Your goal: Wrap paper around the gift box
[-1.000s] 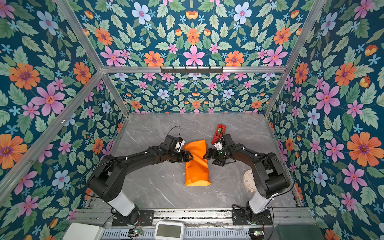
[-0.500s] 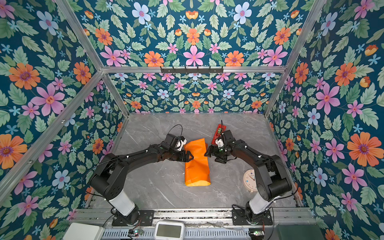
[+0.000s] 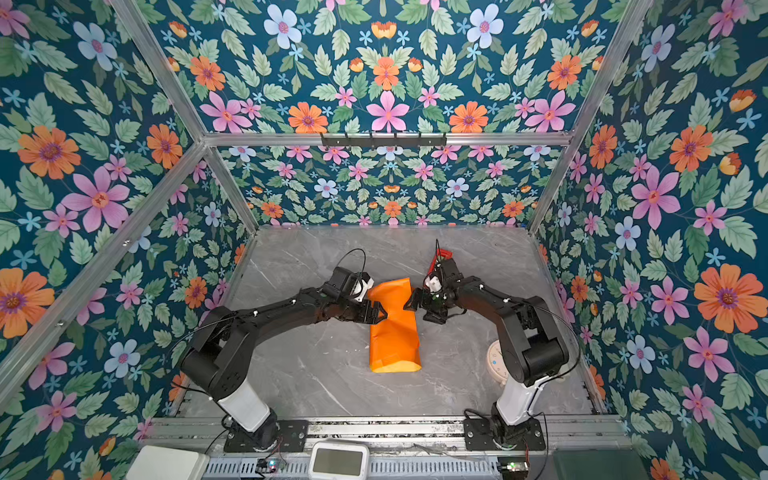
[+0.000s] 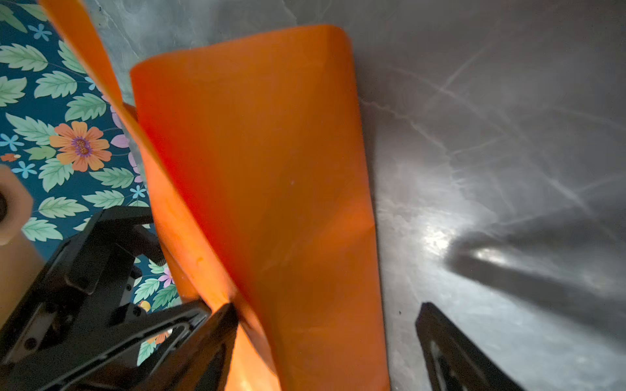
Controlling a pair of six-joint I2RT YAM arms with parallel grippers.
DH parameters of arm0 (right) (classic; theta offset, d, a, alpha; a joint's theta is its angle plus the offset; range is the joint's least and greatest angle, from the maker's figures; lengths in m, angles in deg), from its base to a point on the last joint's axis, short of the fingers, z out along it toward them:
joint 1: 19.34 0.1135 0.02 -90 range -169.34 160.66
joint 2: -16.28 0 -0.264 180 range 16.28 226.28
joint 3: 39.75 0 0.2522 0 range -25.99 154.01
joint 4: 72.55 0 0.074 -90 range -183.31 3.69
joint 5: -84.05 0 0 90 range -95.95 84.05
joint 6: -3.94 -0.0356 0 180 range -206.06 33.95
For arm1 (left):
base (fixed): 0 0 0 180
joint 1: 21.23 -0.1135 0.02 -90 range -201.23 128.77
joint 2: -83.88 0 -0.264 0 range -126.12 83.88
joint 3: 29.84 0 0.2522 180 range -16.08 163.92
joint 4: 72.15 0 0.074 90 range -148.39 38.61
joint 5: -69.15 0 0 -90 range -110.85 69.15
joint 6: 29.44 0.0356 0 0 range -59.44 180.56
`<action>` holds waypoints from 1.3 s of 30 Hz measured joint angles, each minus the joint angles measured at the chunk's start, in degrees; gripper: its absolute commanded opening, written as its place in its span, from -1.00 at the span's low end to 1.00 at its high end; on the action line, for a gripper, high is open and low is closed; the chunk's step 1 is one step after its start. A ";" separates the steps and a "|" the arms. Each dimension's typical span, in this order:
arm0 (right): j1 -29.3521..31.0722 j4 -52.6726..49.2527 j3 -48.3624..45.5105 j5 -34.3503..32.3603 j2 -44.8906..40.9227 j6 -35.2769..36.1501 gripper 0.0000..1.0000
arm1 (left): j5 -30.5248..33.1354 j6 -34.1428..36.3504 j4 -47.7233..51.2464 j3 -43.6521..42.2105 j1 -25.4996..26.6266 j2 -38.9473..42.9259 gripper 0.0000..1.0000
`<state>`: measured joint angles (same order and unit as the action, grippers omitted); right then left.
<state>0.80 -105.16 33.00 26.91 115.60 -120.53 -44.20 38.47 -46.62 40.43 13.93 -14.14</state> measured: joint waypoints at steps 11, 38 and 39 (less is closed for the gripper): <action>-0.07 9.38 -7.43 1.73 -2.12 -0.22 0.62 | 0.87 -0.37 2.67 2.43 0.04 0.39 0.93; 0.87 12.15 -11.85 0.92 -6.05 -2.99 0.62 | -2.12 -6.32 1.51 1.66 -3.28 -0.13 0.90; 0.92 11.37 -11.67 0.50 -6.36 -2.99 0.62 | -2.12 -5.92 1.53 1.70 -3.28 -0.22 0.90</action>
<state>1.72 -93.79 21.32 27.41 109.24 -123.53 -46.32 32.55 -45.09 42.14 10.65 -14.35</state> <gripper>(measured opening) 0.809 0.953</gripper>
